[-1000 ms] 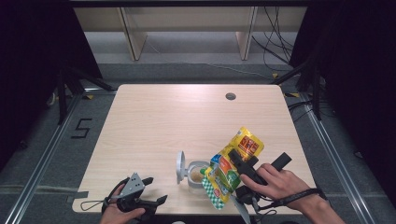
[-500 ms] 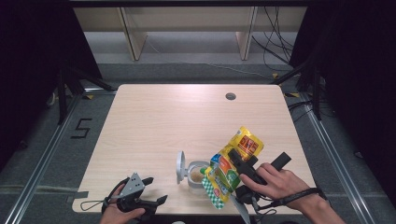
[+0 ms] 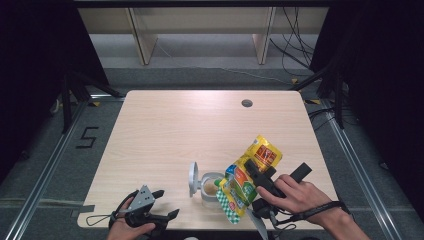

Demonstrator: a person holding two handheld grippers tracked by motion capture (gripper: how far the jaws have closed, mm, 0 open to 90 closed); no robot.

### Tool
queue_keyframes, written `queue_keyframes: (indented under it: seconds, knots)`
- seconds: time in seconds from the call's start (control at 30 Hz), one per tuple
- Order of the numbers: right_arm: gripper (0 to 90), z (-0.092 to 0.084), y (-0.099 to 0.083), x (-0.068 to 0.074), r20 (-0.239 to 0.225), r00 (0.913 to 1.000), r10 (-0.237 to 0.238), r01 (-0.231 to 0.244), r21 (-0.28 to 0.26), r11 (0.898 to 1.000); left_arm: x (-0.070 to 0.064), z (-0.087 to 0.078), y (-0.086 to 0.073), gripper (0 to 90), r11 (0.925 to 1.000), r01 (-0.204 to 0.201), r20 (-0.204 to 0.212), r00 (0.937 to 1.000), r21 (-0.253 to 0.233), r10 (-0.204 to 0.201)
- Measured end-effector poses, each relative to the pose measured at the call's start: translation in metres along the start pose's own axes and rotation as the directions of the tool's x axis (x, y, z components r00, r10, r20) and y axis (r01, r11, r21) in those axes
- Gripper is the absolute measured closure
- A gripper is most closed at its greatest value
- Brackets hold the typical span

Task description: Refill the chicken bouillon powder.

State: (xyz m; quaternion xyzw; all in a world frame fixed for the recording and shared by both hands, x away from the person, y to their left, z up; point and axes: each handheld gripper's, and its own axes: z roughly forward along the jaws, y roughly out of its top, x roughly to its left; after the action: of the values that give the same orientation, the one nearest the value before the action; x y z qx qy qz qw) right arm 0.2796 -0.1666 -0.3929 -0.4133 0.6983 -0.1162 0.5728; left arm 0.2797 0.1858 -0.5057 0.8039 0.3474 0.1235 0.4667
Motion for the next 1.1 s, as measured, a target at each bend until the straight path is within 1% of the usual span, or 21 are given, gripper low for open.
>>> queue_keyframes:
  seconds: [0.17, 0.23, 0.27, 0.3, 0.37, 0.4, 0.43, 0.5, 0.53, 0.73, 0.83, 0.87, 0.93, 0.97, 1.0, 1.03, 1.07, 1.1]
  knots:
    - [47.0, -0.0006, -0.0003, 0.0001, 0.002, 0.9999, 0.010, -0.010, 0.002, 1.000, -0.0001, 0.0002, 0.0000, 16.5, 1.0000, 0.000, 0.000, 1.0000, 0.000, 0.000]
    - [47.0, 0.0001, -0.0002, 0.0003, 0.001, 1.0000, 0.004, -0.004, -0.004, 1.000, 0.0000, 0.0002, -0.0001, 16.5, 1.0000, 0.000, -0.001, 1.0000, 0.000, 0.000]
    - [47.0, 0.0001, -0.0002, 0.0004, 0.001, 1.0000, 0.005, -0.005, -0.004, 1.000, 0.0002, -0.0001, 0.0000, 16.5, 1.0000, -0.003, -0.002, 1.0000, 0.001, 0.003]
    - [47.0, 0.0002, -0.0001, 0.0005, 0.001, 1.0000, 0.005, -0.005, -0.005, 1.000, 0.0015, -0.0005, 0.0005, 16.5, 0.9996, -0.028, -0.005, 0.9996, 0.004, 0.028]
    - [47.1, 0.0002, -0.0002, 0.0007, 0.001, 1.0000, 0.007, -0.007, -0.006, 1.000, 0.0011, -0.0002, 0.0004, 16.5, 0.9997, -0.025, -0.004, 0.9997, 0.001, 0.025]
    - [47.0, 0.0003, -0.0004, 0.0008, 0.001, 1.0000, 0.008, -0.008, -0.007, 1.000, 0.0001, 0.0004, -0.0001, 16.5, 1.0000, -0.005, -0.003, 1.0000, 0.000, 0.005]
    - [47.0, 0.0002, -0.0004, 0.0008, 0.000, 1.0000, 0.008, -0.008, -0.006, 1.000, 0.0000, 0.0004, -0.0002, 16.5, 1.0000, -0.001, 0.000, 1.0000, 0.002, 0.001]
    - [47.0, -0.0003, -0.0007, 0.0007, 0.001, 0.9999, 0.014, -0.014, -0.002, 1.000, -0.0001, 0.0004, -0.0001, 16.5, 1.0000, -0.001, -0.001, 1.0000, 0.002, 0.001]
    - [47.1, 0.0002, -0.0010, 0.0002, -0.010, 0.9999, 0.014, -0.014, -0.010, 1.000, 0.0000, 0.0004, -0.0001, 16.5, 1.0000, -0.001, -0.002, 1.0000, 0.002, 0.001]
    - [47.1, 0.0004, -0.0012, 0.0001, -0.009, 0.9998, 0.015, -0.015, -0.009, 1.000, -0.0002, 0.0005, -0.0002, 16.5, 1.0000, -0.004, -0.005, 1.0000, 0.002, 0.004]
    - [47.1, 0.0016, -0.0011, -0.0001, -0.014, 0.9999, 0.006, -0.006, -0.016, 1.000, -0.0001, 0.0003, 0.0000, 16.5, 1.0000, -0.005, -0.005, 1.0000, 0.002, 0.005]
    - [47.1, 0.0010, -0.0011, 0.0001, -0.010, 0.9998, 0.015, -0.015, -0.011, 1.000, -0.0001, 0.0003, 0.0000, 16.5, 1.0000, -0.005, -0.005, 1.0000, 0.001, 0.005]
    - [47.1, 0.0012, -0.0009, 0.0004, -0.010, 0.9998, 0.019, -0.019, -0.012, 1.000, 0.0000, 0.0003, 0.0000, 16.5, 1.0000, -0.004, -0.005, 1.0000, 0.001, 0.004]
    - [47.1, 0.0016, -0.0007, 0.0006, -0.012, 0.9998, 0.013, -0.013, -0.016, 1.000, -0.0001, 0.0003, -0.0001, 16.5, 1.0000, -0.004, -0.005, 1.0000, 0.002, 0.004]
    - [47.1, 0.0014, -0.0006, -0.0002, 0.003, 1.0000, 0.001, -0.001, -0.017, 1.000, -0.0002, 0.0004, -0.0001, 16.5, 1.0000, -0.005, -0.005, 1.0000, 0.002, 0.005]
    - [47.1, 0.0015, -0.0006, -0.0001, 0.002, 1.0000, 0.003, -0.003, -0.018, 1.000, 0.0005, -0.0002, 0.0004, 16.5, 0.9997, -0.023, -0.007, 0.9997, 0.003, 0.023]
    - [47.1, 0.0016, -0.0005, -0.0001, 0.001, 1.0000, 0.003, -0.003, -0.018, 1.000, 0.0010, -0.0002, 0.0006, 16.5, 0.9995, -0.032, -0.007, 0.9994, 0.003, 0.032]
    - [47.1, 0.0015, -0.0004, 0.0000, 0.005, 1.0000, 0.002, -0.002, -0.015, 1.000, 0.0010, -0.0003, 0.0007, 16.5, 0.9995, -0.032, -0.007, 0.9995, 0.003, 0.032]
